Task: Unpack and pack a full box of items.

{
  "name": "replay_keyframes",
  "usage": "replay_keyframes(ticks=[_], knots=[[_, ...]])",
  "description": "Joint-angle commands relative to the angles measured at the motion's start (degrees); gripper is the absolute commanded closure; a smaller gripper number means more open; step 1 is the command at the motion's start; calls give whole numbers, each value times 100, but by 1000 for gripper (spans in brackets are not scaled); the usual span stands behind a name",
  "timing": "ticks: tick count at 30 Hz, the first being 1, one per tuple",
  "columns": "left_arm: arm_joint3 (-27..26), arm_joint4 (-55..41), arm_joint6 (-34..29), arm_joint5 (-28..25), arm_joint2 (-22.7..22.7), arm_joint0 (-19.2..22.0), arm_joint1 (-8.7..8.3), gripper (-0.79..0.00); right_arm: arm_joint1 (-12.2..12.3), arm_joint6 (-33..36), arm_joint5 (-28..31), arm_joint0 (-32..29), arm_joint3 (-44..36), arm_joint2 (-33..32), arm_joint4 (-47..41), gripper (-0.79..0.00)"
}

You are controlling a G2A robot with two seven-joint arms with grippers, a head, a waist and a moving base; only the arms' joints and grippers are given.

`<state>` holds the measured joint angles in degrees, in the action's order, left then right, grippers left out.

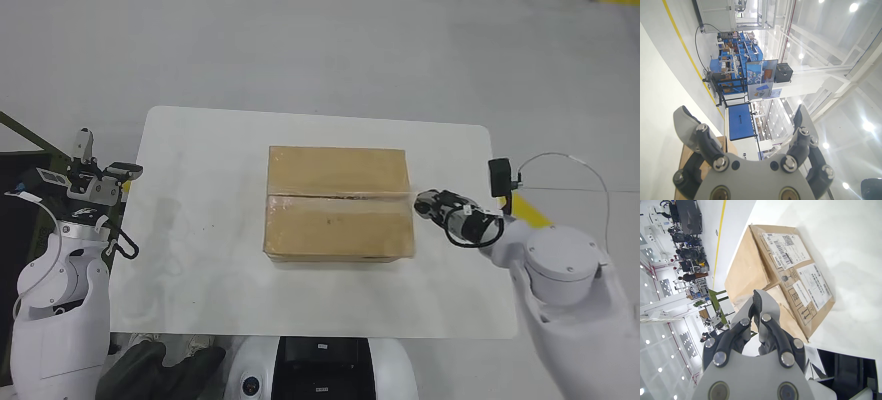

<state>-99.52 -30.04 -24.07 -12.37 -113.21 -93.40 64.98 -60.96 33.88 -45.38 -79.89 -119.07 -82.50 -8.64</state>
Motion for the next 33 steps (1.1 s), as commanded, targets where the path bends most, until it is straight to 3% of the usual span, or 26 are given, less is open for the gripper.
replay_keyframes(ticks=[1, 14, 33], knots=[[0, 0, 0, 0, 0, 0, 0, -785, 7, 26, 60, 12, 87, 24, 15, 0], [0, 0, 0, 0, 0, 0, 0, -785, 69, 306, 400, 268, 672, 147, 232, 0], [0, 0, 0, 0, 0, 0, 0, -785, 113, 375, 237, 561, 1065, 381, 417, 0]])
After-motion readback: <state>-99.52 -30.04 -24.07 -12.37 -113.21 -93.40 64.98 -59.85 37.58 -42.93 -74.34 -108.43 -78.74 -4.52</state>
